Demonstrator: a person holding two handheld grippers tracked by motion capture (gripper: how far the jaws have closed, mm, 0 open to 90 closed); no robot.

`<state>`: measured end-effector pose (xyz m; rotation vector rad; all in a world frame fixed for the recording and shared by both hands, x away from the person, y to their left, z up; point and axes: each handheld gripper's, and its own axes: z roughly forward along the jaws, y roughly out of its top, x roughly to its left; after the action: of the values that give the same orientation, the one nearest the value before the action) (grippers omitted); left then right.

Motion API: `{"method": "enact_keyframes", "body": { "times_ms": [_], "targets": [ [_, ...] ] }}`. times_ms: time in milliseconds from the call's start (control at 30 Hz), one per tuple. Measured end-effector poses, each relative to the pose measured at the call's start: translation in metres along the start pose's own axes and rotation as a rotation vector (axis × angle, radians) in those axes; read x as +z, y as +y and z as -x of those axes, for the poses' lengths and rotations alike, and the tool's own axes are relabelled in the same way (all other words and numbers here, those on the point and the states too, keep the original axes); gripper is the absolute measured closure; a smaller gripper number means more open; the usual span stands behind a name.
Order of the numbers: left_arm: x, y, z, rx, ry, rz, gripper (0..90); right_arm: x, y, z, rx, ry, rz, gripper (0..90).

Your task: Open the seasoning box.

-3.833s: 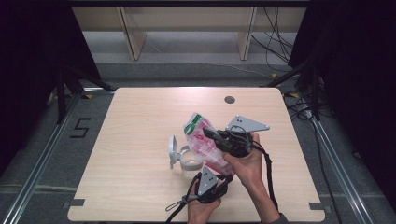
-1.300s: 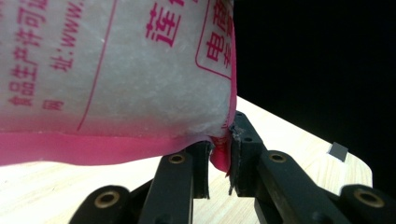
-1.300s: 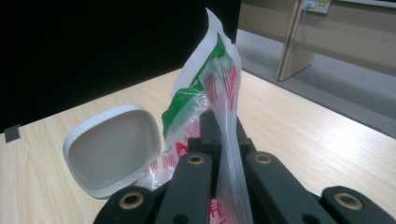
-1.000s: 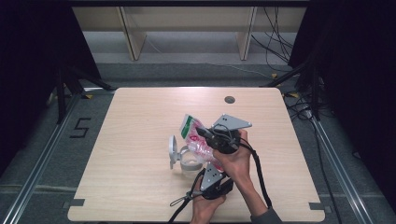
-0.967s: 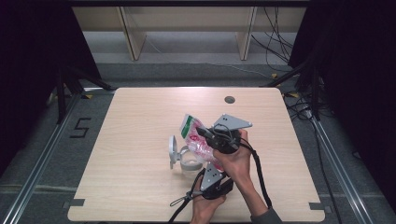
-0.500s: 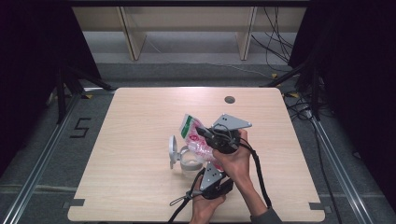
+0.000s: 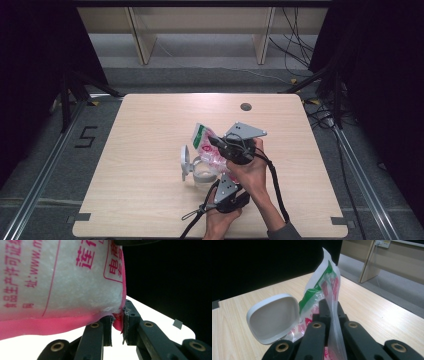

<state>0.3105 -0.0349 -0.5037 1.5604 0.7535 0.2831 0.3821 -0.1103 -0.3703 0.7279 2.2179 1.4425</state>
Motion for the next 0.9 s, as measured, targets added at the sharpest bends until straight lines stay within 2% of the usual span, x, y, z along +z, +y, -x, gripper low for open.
{"method": "enact_keyframes", "body": {
  "times_ms": [33,100,167,200,267,400,433,467,533,600,633,767,867,900],
  "targets": [
    [0.0003,-0.0004,-0.0006,-0.004,-0.004,-0.002,79.4,-0.0004,0.0000,0.0001,-0.010,-0.013,-0.011,90.0],
    [0.0002,-0.0008,0.0001,-0.005,-0.002,0.002,79.3,0.0006,-0.0011,-0.0008,0.007,-0.017,-0.015,90.0],
    [-0.0015,-0.0001,0.0007,0.003,0.015,-0.011,79.3,0.0003,-0.0005,-0.0008,0.003,-0.013,-0.011,90.0],
    [-0.0007,-0.0005,0.0003,0.001,0.007,-0.002,79.3,-0.0003,-0.0004,-0.0021,0.026,-0.019,-0.010,90.0],
    [-0.0010,-0.0005,0.0008,0.002,0.011,-0.007,79.3,0.0005,-0.0008,-0.0016,0.007,-0.016,-0.011,90.0],
    [-0.0002,-0.0010,-0.0003,0.000,-0.002,0.000,79.3,-0.0005,-0.0010,-0.0009,0.020,-0.015,-0.016,90.0],
    [0.0001,-0.0010,0.0000,-0.001,-0.004,0.002,79.3,-0.0005,-0.0012,-0.0007,0.022,-0.016,-0.014,90.0],
    [-0.0013,-0.0004,0.0009,0.002,0.013,-0.013,79.3,-0.0008,-0.0010,-0.0012,0.032,-0.018,-0.014,90.0],
    [-0.0004,-0.0009,0.0002,-0.001,0.002,0.001,79.3,0.0000,-0.0012,-0.0009,0.031,-0.028,0.003,90.0],
    [-0.0001,-0.0011,-0.0005,0.002,-0.001,-0.002,79.3,0.0005,-0.0016,0.0001,0.026,-0.016,0.010,90.0],
    [0.0000,-0.0013,0.0000,-0.002,-0.002,0.003,79.3,0.0009,-0.0018,0.0000,0.021,-0.038,0.015,90.0],
    [-0.0006,-0.0007,0.0005,-0.004,0.006,-0.007,79.3,0.0002,-0.0014,0.0004,0.024,-0.009,0.009,90.0],
    [0.0011,-0.0012,-0.0006,-0.001,-0.005,0.000,79.3,0.0009,-0.0017,0.0006,0.015,-0.032,0.006,90.0],
    [0.0011,-0.0010,-0.0004,-0.005,-0.004,0.003,79.3,0.0003,-0.0014,0.0005,0.022,-0.024,-0.004,90.0]
  ]
}}
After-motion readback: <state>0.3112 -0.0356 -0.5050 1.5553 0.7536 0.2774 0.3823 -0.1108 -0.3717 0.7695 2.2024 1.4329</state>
